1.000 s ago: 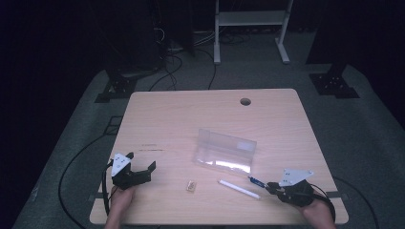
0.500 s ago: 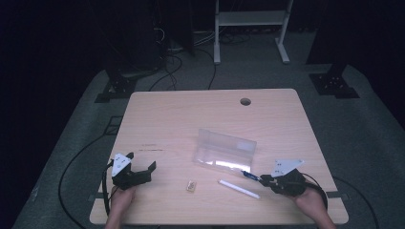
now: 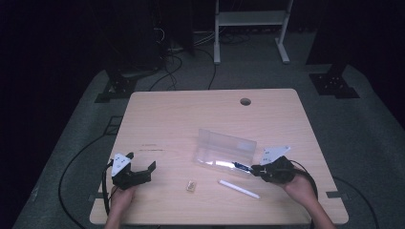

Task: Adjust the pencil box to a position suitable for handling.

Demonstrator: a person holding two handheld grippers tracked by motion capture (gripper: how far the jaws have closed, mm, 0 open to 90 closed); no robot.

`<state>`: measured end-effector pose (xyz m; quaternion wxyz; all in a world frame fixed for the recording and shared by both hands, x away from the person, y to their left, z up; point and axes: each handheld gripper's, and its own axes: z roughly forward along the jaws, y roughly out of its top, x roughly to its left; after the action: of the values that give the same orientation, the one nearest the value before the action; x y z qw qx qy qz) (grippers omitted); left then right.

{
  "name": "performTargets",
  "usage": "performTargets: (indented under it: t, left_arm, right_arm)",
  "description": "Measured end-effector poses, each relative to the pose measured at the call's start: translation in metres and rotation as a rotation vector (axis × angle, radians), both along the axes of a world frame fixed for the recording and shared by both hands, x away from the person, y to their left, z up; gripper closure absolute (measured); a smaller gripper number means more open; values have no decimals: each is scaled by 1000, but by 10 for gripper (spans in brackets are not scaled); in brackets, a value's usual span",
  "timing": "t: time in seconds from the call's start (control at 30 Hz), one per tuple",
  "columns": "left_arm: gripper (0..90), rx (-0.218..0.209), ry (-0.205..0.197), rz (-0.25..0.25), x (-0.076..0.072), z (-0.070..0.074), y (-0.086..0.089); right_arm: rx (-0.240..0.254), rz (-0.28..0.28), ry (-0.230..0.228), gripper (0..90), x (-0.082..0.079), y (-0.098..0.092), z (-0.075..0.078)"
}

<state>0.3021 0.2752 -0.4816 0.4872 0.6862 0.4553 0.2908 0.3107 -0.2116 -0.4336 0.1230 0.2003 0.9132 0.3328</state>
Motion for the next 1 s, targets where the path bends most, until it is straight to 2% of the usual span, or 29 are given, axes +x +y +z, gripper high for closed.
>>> performTargets:
  t: [0.4,0.63,0.73,1.0]
  left_arm:
    - [0,0,0,-1,0,0,0]
    - [0,-3,0,-1,0,0,0]
    - [0,0,-1,-3,0,0,0]
    - [0,1,-1,-3,0,0,0]
  right_arm:
    - [-13,41,-10,789,19,28,13]
    - [-21,46,-7,789,29,35,15]
    - [-2,47,1,789,33,38,17]
    - [-16,51,1,789,42,49,16]
